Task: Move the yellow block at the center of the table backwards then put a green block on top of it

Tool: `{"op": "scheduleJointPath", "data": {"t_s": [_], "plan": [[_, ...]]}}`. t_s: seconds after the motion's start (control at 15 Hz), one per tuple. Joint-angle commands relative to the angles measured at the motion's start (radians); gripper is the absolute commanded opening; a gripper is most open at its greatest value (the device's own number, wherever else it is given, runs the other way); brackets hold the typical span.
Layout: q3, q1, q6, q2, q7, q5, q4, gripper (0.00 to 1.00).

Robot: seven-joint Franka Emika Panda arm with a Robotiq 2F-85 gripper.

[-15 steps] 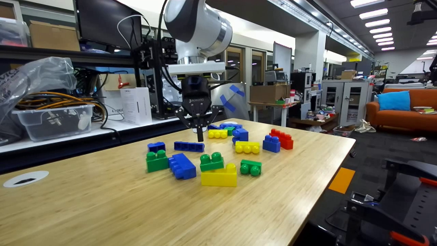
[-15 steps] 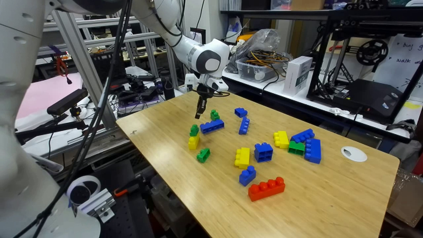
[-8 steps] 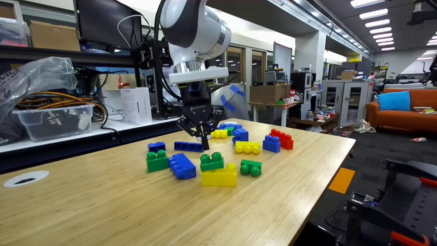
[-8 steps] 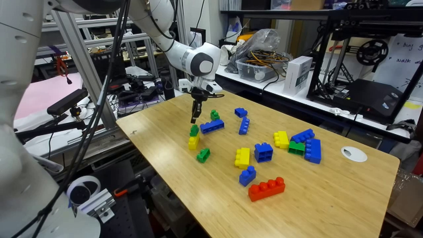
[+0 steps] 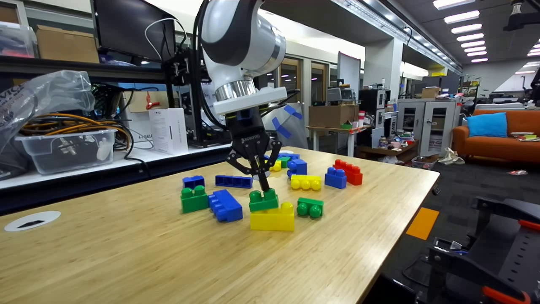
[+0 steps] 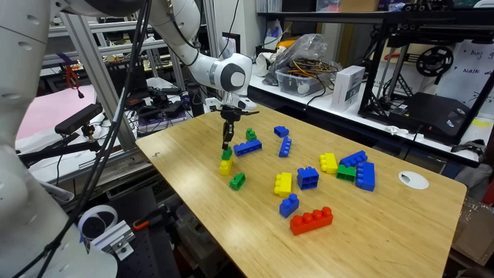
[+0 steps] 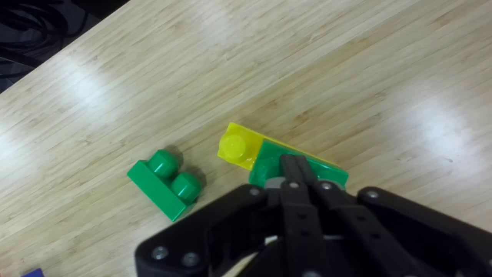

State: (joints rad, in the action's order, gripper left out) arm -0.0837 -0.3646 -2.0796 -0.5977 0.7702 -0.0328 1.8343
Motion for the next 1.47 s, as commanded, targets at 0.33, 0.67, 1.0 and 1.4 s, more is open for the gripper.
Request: {"op": "scheduleJointPath", "data": {"t_s": [0.33, 0.67, 1.0, 1.4], "plan": [[0.011, -0.007, 0.005, 0.008, 0.020, 0.056, 0.025, 0.00], [0.010, -0.005, 0.003, 0.004, 0.017, 0.053, 0.031, 0.00], [0.012, -0.010, 0.001, -0.004, 0.021, 0.061, 0.025, 0.00], [0.007, -0.002, -0.006, -0.033, -0.004, 0.052, 0.010, 0.00]]}}
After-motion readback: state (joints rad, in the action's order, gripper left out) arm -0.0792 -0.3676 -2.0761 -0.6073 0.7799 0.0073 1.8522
